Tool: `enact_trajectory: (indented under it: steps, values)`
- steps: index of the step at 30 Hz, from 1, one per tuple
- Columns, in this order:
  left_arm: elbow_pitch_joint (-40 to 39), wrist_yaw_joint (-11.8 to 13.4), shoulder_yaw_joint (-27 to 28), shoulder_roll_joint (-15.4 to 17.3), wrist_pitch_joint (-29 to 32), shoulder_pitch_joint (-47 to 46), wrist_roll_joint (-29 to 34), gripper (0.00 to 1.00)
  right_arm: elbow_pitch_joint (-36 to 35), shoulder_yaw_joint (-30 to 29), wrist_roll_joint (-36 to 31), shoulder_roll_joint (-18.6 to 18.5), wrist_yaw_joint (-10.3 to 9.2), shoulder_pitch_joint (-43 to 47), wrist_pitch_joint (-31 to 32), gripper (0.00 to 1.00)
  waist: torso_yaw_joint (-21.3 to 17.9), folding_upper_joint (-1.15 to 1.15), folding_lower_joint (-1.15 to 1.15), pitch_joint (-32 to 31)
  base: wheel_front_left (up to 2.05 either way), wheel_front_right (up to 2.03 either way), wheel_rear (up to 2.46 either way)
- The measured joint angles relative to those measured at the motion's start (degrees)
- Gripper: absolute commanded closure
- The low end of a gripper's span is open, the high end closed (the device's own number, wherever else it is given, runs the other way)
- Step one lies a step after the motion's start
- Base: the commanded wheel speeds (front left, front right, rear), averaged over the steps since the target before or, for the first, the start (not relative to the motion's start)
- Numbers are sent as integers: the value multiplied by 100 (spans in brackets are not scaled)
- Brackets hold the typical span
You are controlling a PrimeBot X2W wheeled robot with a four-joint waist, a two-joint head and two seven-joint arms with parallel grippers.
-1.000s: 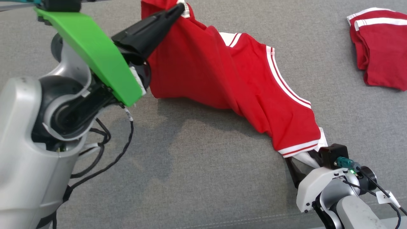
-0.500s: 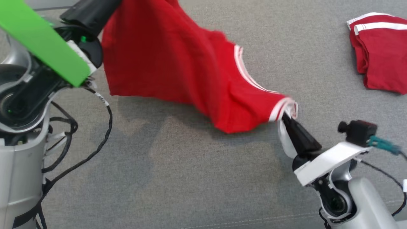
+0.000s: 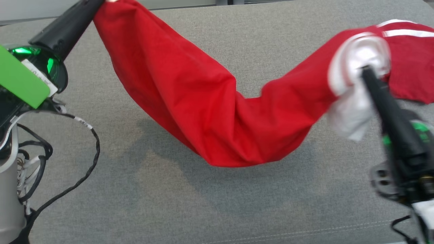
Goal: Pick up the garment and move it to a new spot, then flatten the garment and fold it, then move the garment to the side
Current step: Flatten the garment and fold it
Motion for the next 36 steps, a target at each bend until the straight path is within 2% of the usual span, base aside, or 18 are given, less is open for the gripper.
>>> enact_trajectory:
  steps: [2, 5, 6, 7, 11, 14, 16, 18, 24, 29, 30, 31, 32, 33, 35, 36]
  values:
    - [37, 0, 37, 71, 196, 94, -64, 100, -332, -358, 304, -58, 0, 0, 15, 100, 5, 0, 0, 22, 0, 0, 0]
    - [311, 0, 31, 268, 537, 297, -65, 100, -371, -965, 834, -8, -11, -7, 80, 100, 11, 0, 0, 91, 0, 0, 0]
    - [442, 0, 2, 336, 667, 360, -62, 100, -289, -1109, 966, 9, -125, -26, 135, 100, 13, 0, 0, 123, 0, 0, 0]
    - [583, 0, -7, 364, 759, 409, -62, 100, -133, -1220, 1057, 8, -285, -62, 214, 100, 16, 0, 0, 158, 0, 0, 0]
    - [1210, 1, -88, 487, 1120, 473, 24, 100, 947, -1551, 1176, 7, -1159, -322, 489, 100, 23, 0, 0, 349, 0, 0, 0]
    - [1627, 0, -253, 656, 1295, 467, 290, 100, 1826, -1404, 1004, 1, -1713, -660, 723, 100, 16, 0, 0, 537, 0, 0, 0]
    - [1859, 0, -275, 665, 1310, 409, 472, 100, 2348, -1314, 724, -11, -1729, -993, 793, 100, -1, 0, 0, 676, 0, 0, 0]
    - [2086, 1, -238, 608, 1249, 216, 614, 100, 2711, -1262, 452, -9, -1652, -1367, 794, 100, -24, 0, 0, 819, 0, 0, 0]
    - [2430, 0, -75, 249, 985, -543, 837, 100, 3282, -1117, 69, 193, -1556, -2280, 745, 100, -92, 0, 0, 1274, 0, 0, 0]
    - [2764, 0, -120, 22, 672, -714, 1081, 100, 4054, -1053, -255, 311, -1552, -2661, 632, 100, -132, 0, 1, 1600, 0, 0, 0]
    - [2830, 0, -126, 5, 626, -720, 1111, 95, 4209, -1046, -368, 299, -1552, -2673, 603, 100, -140, 0, 1, 1643, 0, 0, 0]
    - [2867, 1, -141, -4, 579, -730, 1137, 85, 4337, -1039, -483, 281, -1552, -2684, 591, 100, -148, 0, 1, 1679, 0, 0, 0]
    - [2930, 1, -168, -27, 517, -765, 1166, 67, 4451, -1035, -558, 280, -1552, -2707, 580, 100, -155, 0, 1, 1710, 0, 0, 0]
    - [2992, 0, -204, -60, 459, -806, 1188, 59, 4558, -1009, -598, 285, -1552, -2730, 558, 100, -161, 0, 1, 1729, 0, 0, 0]
    - [3050, 0, -246, -142, 394, -834, 1215, 57, 4720, -958, -650, 321, -1552, -2771, 535, 100, -165, 0, 1, 1729, 0, 0, 0]
    - [3121, 0, -242, -245, 268, -843, 1217, 0, 4830, -944, -698, 350, -1551, -2850, 504, 85, -156, 0, 0, 1710, 0, 0, 0]
